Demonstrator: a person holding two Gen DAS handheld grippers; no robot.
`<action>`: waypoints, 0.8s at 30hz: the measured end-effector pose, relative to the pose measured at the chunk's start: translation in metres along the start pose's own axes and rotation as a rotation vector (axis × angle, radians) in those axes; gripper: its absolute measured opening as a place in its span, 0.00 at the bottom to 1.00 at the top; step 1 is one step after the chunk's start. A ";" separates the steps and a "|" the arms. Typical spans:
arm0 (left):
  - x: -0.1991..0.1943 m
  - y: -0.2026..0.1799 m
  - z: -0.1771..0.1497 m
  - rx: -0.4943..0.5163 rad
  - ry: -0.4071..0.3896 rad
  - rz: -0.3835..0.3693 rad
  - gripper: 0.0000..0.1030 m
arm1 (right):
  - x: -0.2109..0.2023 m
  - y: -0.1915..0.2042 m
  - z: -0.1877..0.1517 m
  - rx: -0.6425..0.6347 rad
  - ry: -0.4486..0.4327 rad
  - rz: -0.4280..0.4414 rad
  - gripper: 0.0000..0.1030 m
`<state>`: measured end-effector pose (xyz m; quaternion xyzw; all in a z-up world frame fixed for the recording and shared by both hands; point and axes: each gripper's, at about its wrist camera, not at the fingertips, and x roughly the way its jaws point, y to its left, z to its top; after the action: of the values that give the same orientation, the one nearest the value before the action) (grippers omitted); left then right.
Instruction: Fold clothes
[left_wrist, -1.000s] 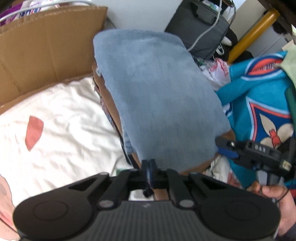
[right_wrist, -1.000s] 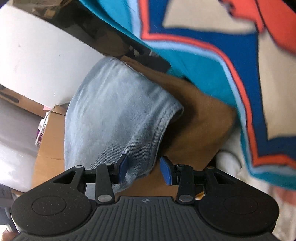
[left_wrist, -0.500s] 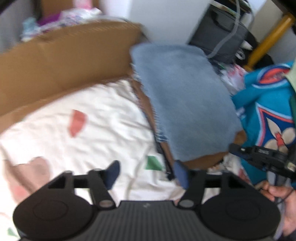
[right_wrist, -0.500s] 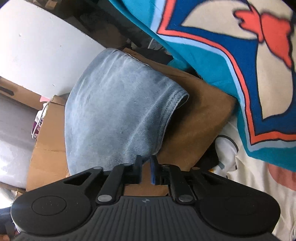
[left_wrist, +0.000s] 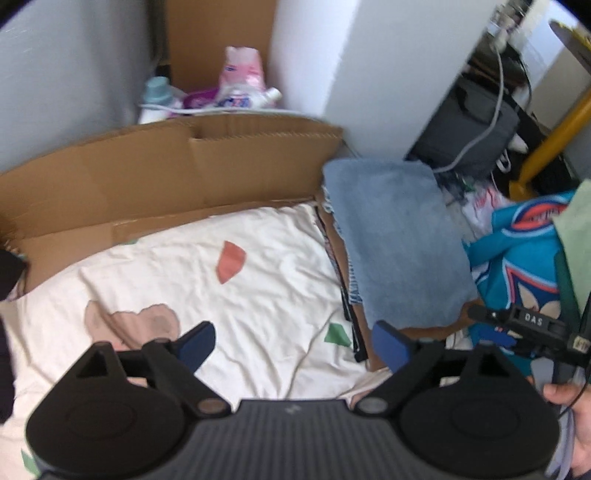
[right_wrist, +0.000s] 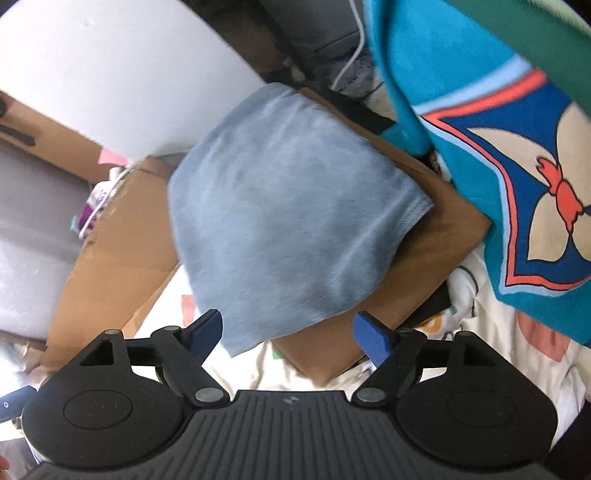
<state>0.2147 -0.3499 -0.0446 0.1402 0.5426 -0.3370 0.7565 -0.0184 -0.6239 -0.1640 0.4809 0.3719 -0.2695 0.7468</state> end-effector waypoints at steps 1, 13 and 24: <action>-0.008 0.004 0.000 -0.013 0.003 0.001 0.90 | -0.005 0.006 0.001 -0.003 0.006 -0.001 0.83; -0.103 0.051 -0.014 -0.067 -0.022 0.044 0.94 | -0.065 0.086 0.008 -0.054 0.027 -0.026 0.85; -0.196 0.107 -0.042 -0.094 -0.102 0.103 0.97 | -0.117 0.146 -0.010 -0.134 0.033 0.026 0.90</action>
<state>0.2192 -0.1769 0.1030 0.1149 0.5109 -0.2786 0.8051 0.0223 -0.5525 0.0046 0.4392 0.3952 -0.2263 0.7744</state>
